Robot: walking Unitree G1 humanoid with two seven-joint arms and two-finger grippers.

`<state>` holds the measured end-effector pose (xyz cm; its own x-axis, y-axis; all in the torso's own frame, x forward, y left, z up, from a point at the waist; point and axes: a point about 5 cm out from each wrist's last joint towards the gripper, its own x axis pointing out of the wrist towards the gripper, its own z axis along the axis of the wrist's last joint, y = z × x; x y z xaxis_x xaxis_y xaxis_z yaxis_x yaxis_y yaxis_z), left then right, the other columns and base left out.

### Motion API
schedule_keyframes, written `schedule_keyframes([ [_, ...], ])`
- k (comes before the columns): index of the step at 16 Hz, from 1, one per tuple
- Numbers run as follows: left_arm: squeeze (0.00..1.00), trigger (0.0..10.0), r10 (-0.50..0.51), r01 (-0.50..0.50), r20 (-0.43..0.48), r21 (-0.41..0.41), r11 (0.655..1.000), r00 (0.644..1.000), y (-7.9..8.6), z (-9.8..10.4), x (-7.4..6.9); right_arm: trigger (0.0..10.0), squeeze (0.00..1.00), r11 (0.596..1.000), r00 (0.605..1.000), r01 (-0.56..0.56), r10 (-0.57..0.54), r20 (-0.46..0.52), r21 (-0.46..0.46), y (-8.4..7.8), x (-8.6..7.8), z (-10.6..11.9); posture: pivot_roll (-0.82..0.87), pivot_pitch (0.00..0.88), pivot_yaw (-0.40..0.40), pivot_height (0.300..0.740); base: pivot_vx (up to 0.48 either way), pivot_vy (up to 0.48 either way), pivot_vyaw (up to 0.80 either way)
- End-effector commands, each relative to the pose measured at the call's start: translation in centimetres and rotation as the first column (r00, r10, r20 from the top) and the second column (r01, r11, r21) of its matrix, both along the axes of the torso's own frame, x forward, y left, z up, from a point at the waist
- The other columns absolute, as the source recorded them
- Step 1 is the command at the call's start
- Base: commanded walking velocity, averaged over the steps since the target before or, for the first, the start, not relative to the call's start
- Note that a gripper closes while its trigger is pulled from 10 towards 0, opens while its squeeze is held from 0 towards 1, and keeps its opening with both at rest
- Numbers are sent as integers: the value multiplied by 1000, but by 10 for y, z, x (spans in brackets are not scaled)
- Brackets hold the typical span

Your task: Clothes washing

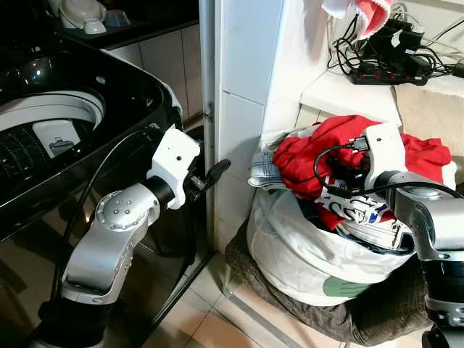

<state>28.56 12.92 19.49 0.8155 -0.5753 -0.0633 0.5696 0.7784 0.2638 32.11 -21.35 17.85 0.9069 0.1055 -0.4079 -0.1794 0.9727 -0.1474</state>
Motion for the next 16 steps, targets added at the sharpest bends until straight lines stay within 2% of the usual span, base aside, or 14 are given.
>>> schedule_keyframes([
  [1,0,10000,-16,16,16,-6,1000,1000,-2,5,-2,0,0,1000,1000,0,0,-20,10,-4,-2,-5,-45,0,-37,740,0,0,0],
  [11,0,10000,-50,50,-1,-24,998,999,-8,2,-4,0,0,999,999,-24,22,34,34,-2,-4,7,-51,0,-27,740,0,0,0],
  [15,0,10000,-50,50,2,-23,998,999,-8,2,-4,0,0,992,996,-37,27,86,117,-1,-6,23,-55,0,-23,740,0,0,0],
  [16,0,10000,-48,48,6,-27,998,999,-8,3,-3,0,0,988,992,-50,32,124,144,-1,-6,34,-55,0,-23,740,0,0,0],
])
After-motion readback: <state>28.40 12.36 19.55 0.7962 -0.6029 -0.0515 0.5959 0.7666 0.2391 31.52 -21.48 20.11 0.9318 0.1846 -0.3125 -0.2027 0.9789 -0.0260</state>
